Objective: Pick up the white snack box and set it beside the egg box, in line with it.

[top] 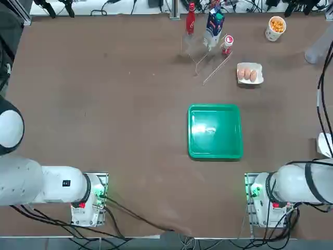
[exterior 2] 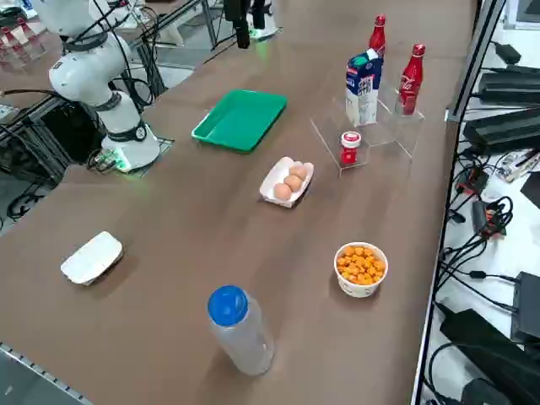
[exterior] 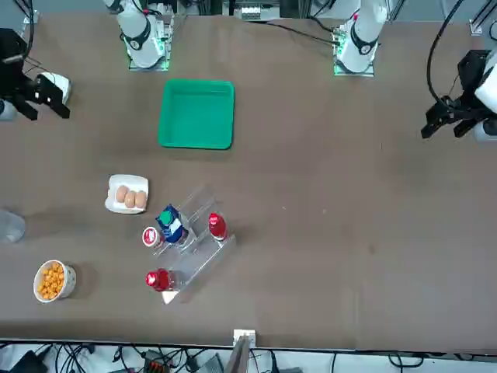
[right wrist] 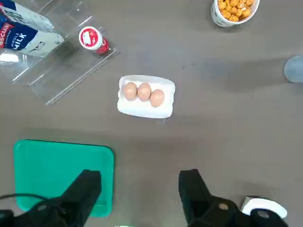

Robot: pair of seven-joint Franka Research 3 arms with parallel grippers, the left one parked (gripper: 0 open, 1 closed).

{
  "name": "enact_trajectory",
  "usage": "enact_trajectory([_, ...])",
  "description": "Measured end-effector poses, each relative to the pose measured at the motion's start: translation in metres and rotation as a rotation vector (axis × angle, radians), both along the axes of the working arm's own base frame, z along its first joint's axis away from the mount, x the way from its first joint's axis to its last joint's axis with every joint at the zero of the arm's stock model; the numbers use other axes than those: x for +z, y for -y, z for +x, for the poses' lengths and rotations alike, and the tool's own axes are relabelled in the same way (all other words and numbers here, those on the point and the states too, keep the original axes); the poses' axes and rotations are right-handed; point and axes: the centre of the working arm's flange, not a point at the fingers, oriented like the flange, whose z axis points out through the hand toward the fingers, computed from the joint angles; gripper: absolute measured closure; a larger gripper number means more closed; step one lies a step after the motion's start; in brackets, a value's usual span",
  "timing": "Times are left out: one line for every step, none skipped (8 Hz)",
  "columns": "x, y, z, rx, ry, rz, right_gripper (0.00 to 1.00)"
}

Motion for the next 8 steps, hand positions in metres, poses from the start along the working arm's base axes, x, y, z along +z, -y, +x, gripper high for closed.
enact_trajectory([0.0,0.0001,0.0,0.0,0.0,0.0,0.0])
enact_trajectory([0.0,0.0001,0.0,0.0,0.0,0.0,0.0])
enact_trajectory([0.0003,0.0001,0.0,0.0,0.001,0.0,0.0])
enact_trajectory([0.0007,0.0002,0.0,0.0,0.001,0.0,0.0])
enact_trajectory([0.0008,0.0002,0.0,0.0,0.002,0.0,0.0])
enact_trajectory([0.0008,0.0002,0.0,0.0,0.002,0.0,0.0])
enact_trajectory([0.0008,0.0002,0.0,0.0,0.001,0.0,0.0])
enact_trajectory([0.0001,0.0003,-0.001,-0.001,-0.008,0.0,0.0])
